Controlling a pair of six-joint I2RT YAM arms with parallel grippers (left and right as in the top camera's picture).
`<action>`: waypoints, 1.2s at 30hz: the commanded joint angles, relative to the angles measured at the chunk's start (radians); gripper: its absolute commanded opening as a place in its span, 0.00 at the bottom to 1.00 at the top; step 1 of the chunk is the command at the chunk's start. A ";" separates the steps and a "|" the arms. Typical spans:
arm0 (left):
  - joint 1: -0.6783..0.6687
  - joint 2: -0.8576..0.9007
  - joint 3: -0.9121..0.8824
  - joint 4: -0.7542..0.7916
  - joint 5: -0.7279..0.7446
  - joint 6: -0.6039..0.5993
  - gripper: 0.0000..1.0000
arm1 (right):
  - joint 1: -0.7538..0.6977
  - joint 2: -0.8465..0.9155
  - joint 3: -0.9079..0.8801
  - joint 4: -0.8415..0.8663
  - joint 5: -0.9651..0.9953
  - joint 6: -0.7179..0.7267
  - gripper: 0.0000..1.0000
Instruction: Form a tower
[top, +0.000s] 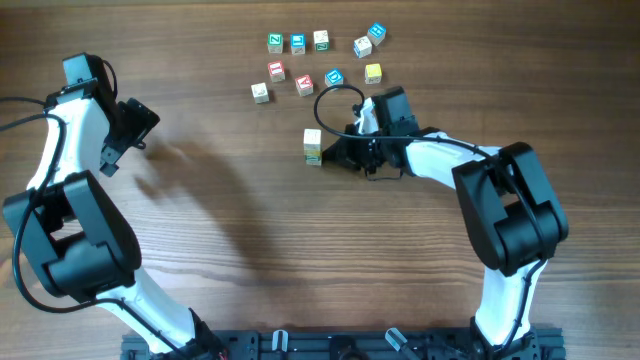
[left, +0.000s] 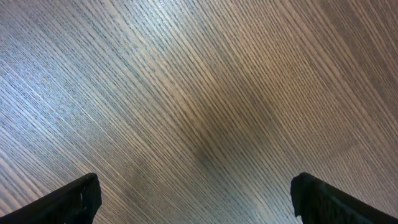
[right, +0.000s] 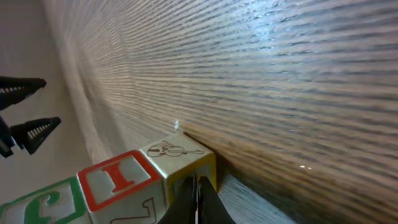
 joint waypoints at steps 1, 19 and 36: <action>0.002 -0.020 0.010 0.000 -0.010 -0.003 1.00 | 0.002 0.020 -0.005 0.014 0.036 0.027 0.04; 0.002 -0.020 0.010 0.000 -0.010 -0.003 1.00 | -0.006 0.020 -0.005 0.081 0.052 0.015 0.04; 0.002 -0.020 0.010 0.000 -0.010 -0.003 1.00 | 0.009 0.020 -0.005 0.031 0.103 0.097 0.04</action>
